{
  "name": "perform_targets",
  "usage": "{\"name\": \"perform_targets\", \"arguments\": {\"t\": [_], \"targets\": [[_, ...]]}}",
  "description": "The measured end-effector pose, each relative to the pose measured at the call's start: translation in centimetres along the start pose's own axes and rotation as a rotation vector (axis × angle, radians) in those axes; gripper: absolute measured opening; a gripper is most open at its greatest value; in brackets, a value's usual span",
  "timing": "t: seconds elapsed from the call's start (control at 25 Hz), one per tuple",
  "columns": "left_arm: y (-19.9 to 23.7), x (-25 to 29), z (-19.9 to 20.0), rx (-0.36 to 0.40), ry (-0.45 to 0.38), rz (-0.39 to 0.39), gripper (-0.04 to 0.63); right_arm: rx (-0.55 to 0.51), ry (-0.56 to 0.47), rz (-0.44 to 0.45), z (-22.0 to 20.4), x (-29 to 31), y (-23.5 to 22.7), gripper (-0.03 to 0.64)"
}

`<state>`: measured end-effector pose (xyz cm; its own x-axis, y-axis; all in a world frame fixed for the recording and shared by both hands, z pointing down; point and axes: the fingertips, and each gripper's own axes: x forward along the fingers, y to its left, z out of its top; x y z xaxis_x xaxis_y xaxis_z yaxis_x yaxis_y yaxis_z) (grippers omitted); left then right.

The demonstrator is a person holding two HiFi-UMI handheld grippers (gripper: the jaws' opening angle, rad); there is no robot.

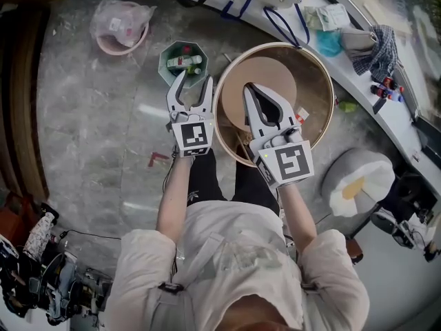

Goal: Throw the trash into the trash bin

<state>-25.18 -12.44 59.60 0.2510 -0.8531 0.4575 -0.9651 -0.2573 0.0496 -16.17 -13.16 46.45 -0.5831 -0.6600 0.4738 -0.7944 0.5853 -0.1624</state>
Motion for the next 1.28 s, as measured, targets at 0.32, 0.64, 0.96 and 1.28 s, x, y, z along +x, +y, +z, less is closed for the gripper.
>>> {"name": "perform_targets", "arguments": {"t": [0.32,0.64,0.96,1.28], "targets": [[-1.7,-1.1,3.5,-0.024,-0.017,-0.013,0.208,0.004,-0.078,-0.034,2.3,-2.9,-0.3,0.015],[-7.0,-5.0,17.8,0.061,-0.285,-0.061,0.028,0.013,-0.267,-0.134,9.1,-9.6,-2.7,0.015],[-18.2,-9.7,32.0,0.122,-0.483,-0.249,0.011,0.021,-0.516,-0.369,14.7,-21.9,-8.1,0.015],[-34.2,-16.5,39.4,0.192,-0.576,-0.546,0.011,0.051,-0.650,-0.633,14.5,-37.3,-13.6,0.015]]}}
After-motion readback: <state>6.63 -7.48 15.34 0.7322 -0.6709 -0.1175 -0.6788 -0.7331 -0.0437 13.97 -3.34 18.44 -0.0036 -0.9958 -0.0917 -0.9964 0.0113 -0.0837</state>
